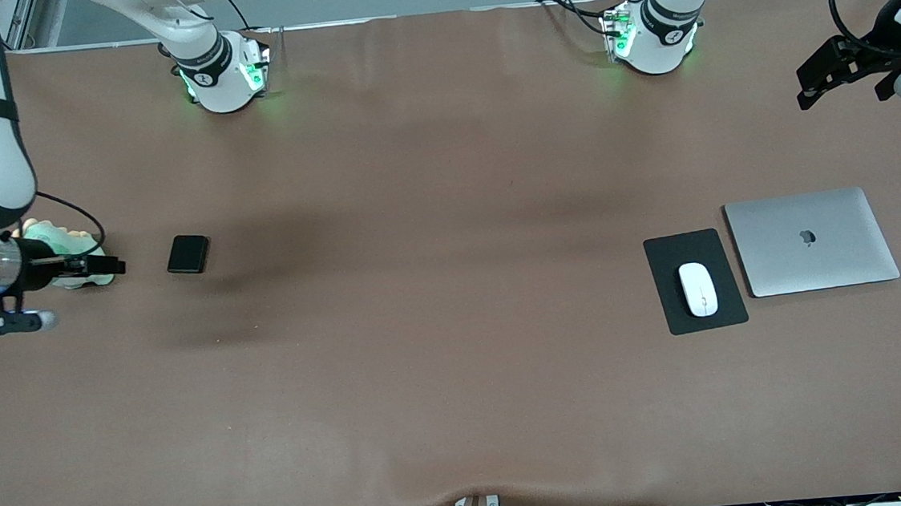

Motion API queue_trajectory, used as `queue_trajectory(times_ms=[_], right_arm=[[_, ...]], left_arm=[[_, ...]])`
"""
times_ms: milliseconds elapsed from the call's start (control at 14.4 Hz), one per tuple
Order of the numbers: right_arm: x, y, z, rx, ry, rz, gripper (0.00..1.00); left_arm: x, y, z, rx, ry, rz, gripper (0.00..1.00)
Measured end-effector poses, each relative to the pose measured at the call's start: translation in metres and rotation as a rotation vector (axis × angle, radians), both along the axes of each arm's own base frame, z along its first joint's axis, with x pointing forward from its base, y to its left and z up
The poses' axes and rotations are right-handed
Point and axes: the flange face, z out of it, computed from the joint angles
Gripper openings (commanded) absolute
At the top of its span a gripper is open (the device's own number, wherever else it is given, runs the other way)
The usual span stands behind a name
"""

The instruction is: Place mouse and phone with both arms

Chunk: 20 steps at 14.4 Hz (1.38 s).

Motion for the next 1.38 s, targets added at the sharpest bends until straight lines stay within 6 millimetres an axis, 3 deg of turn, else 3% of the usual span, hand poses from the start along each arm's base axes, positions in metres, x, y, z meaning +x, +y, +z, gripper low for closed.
queue_trajectory(times_ms=[415,623,831,1108,1385], right_arm=[[0.02,0.023,0.08,-0.004,-0.012,0.054,1.0],[0.033,0.018,0.109,-0.021,-0.074,0.05,1.0],[0.032,0.033,0.136,-0.027,-0.11,0.075,1.0],[0.017,0.046,0.158,-0.074,-0.075,0.105,1.0],[-0.024,0.043,0.21,-0.072,-0.076,0.097,1.0]], left_arm=[[-0.001,0.0,0.005,-0.001,-0.01,-0.001,1.0],[-0.001,0.0,0.009,-0.002,-0.02,0.0,1.0],[-0.001,0.001,0.009,-0.002,-0.02,0.002,1.0],[0.003,0.007,0.012,-0.003,-0.028,0.015,1.0],[0.004,0.01,0.012,-0.004,-0.029,0.02,1.0]])
